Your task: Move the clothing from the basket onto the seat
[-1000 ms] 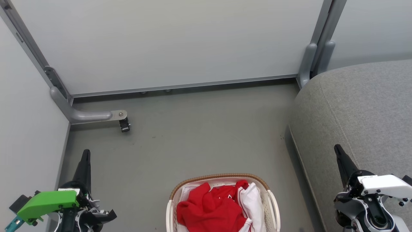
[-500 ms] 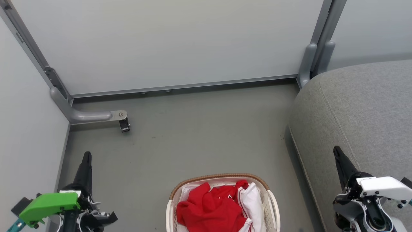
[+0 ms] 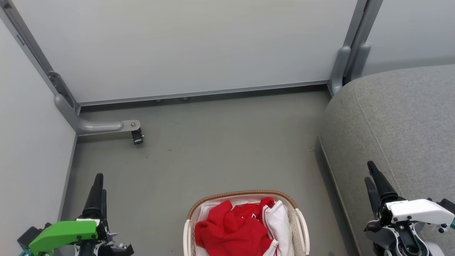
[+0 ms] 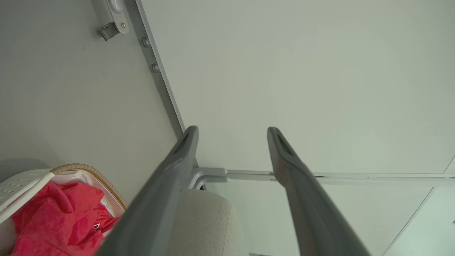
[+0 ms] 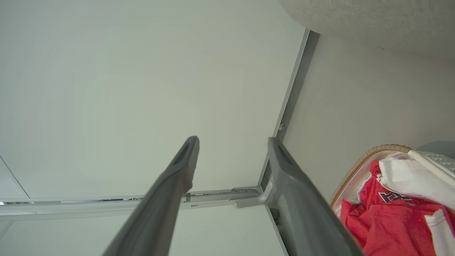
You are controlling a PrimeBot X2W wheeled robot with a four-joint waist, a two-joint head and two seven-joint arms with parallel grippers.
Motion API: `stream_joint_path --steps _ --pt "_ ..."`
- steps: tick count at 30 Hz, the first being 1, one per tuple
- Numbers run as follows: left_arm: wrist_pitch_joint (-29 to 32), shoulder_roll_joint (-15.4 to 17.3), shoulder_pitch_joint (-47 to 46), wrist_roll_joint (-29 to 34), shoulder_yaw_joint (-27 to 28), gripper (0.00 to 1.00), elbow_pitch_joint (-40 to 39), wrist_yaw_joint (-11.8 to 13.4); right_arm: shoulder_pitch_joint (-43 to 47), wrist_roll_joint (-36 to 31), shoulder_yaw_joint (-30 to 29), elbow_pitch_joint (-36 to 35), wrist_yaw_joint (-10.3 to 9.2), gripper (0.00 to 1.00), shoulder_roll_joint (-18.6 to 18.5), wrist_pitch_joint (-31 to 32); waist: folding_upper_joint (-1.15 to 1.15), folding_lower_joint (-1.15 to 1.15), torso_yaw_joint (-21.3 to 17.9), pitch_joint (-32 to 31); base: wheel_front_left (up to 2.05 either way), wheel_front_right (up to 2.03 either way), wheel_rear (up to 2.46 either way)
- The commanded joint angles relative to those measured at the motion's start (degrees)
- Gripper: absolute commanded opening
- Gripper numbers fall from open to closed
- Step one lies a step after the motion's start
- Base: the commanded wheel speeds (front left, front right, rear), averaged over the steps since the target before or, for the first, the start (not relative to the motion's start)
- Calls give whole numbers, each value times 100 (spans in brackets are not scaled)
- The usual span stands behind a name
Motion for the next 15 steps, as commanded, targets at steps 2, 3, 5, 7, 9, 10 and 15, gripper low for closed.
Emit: stream_joint_path --steps 2,3,5,7,9,10,15 --pt "-90 69 -222 383 -34 100 -77 -19 -214 -265 20 -129 0 100 -93 -98 5 0 0 11 0 0 0" --pt "-114 73 -227 498 -44 100 -78 -19 -221 -352 24 -130 0 100 -106 -119 6 0 0 14 0 0 0" --pt "-165 79 -237 750 -66 100 -76 -20 -239 -546 43 -137 1 100 -129 -169 7 0 0 21 0 0 0" --pt "-214 86 -248 1006 -102 100 -63 -21 -258 -758 67 -143 1 100 -154 -217 7 0 0 29 0 0 0" --pt "-263 95 -261 1240 -140 100 -22 -22 -277 -952 102 -144 1 100 -175 -263 8 0 0 36 0 0 0" --pt "-289 101 -272 1366 -161 100 -8 -22 -291 -1078 135 -145 1 100 -199 -289 9 0 0 40 0 0 0" --pt "-403 118 -309 1955 -178 100 64 -25 -342 -1573 240 -112 1 100 -252 -398 11 0 0 52 0 0 0"
